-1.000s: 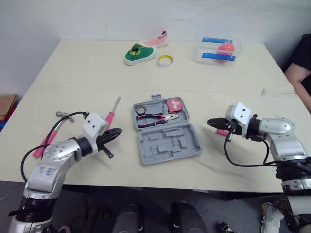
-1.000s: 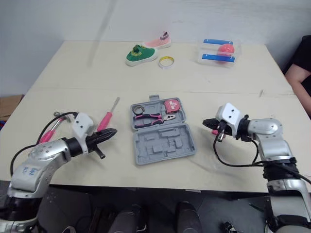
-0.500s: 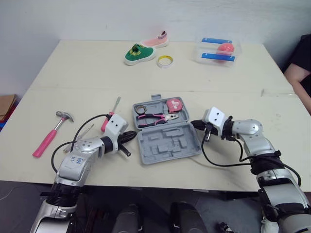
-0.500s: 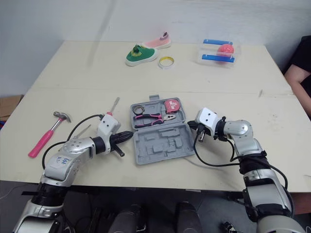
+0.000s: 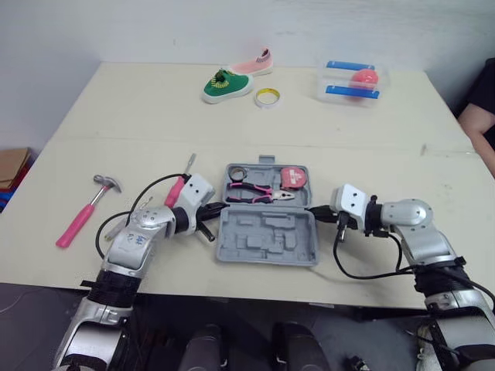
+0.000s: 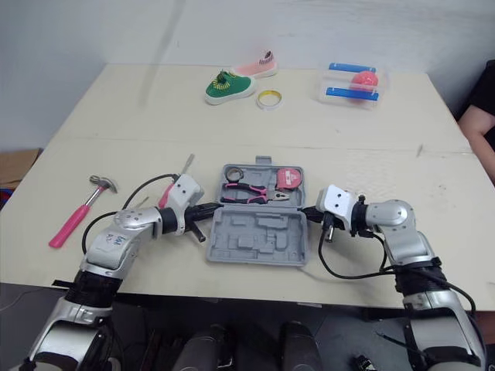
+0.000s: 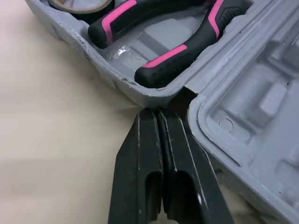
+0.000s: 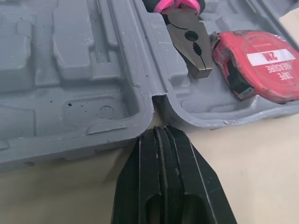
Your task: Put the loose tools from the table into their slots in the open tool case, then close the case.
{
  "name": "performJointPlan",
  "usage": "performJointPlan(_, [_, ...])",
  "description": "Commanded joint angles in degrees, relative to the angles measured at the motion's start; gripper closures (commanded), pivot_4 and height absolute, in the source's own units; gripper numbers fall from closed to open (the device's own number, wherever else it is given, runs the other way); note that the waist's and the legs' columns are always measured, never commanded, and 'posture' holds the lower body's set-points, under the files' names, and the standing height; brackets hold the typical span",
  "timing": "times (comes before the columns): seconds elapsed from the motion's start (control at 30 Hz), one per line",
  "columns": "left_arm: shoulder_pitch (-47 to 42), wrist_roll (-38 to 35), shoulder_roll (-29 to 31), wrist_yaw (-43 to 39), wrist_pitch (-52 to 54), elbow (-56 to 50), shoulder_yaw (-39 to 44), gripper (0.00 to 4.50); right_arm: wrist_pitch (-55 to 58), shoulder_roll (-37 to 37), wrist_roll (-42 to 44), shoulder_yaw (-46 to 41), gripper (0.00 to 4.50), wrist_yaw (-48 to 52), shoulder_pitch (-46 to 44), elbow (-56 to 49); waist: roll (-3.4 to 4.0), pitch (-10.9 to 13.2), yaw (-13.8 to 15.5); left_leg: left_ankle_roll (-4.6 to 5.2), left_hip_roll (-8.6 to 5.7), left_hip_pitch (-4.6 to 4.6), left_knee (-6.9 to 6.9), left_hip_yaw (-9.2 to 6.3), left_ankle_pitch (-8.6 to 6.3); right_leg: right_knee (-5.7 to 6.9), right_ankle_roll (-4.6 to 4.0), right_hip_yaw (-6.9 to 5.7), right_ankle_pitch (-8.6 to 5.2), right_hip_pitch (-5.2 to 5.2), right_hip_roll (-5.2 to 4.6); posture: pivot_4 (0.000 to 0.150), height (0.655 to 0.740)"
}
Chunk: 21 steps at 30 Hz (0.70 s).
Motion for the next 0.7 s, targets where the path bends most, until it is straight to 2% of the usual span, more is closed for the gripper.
performJointPlan(0.03, [-0.3,0.0,-0.6,-1.8,0.2,-0.4,-1.1,4.48,0.8,-0.5,1.1,-1.6,4.5,-1.6,0.8,-3.4,0.0,0.0,0.2,0.0,0.0,0.0,0.01,0.0,0.0,0.0,0.0,0.0,0.0,0.0,0.0,0.15,0.74])
performJointPlan(0.23, [0.6,0.9,0.0,-0.6,-0.7,-0.9,0.9,4.48,1.3,-1.3,1.5,-2.0,4.5,-1.9,1.7,-4.6,0.0,0.0,0.5,0.0,0.02,0.01,0.0,0.01,-0.01,0.0,0.0,0.01,0.0,-0.01,0.01,0.15,0.74])
performJointPlan(0.37, [2.6,-3.3,4.3,-4.2,1.5,-8.2,5.8,4.48,0.9,-4.2,2.9,-5.2,4.5,-2.2,1.0,-4.2,-0.02,0.0,0.4,0.0,0.04,-0.02,-0.03,0.05,-0.01,0.01,0.0,0.03,0.0,-0.08,0.01,0.15,0.74])
performJointPlan(0.47, [5.4,-3.6,11.5,-9.2,-2.8,-13.0,8.7,4.48,1.0,-8.1,7.0,-8.9,4.5,1.6,1.7,-5.5,-0.02,0.0,0.5,-0.01,0.06,-0.2,-0.02,0.05,0.0,0.03,0.0,0.04,0.0,-0.28,0.03,0.15,0.74])
performJointPlan(0.57, [10.6,-5.4,16.9,-13.6,-7.9,-14.0,14.9,4.48,0.9,-11.7,10.3,-13.3,4.5,3.2,4.3,-6.0,-0.01,0.0,0.5,-0.01,0.06,-0.22,-0.03,0.08,-0.01,-0.01,-0.01,0.05,0.0,-0.31,0.01,0.15,0.74])
performJointPlan(0.63, [15.2,-7.0,18.3,-13.8,-10.2,-12.3,22.1,4.48,1.7,-14.0,13.0,-17.6,4.5,3.8,7.2,-5.6,-0.01,0.0,0.5,0.01,0.07,-0.17,-0.08,0.09,-0.08,-0.06,-0.01,0.06,0.0,-0.26,0.0,0.15,0.74])
performJointPlan(0.7, [19.7,-10.5,17.5,-16.9,-16.9,-10.8,30.0,4.48,-0.3,-15.6,14.9,-21.4,4.5,4.8,10.0,-4.7,-0.01,0.0,0.5,0.06,0.1,-0.19,-0.07,0.11,-0.16,-0.08,-0.01,0.06,0.0,-0.28,0.0,0.15,0.74])
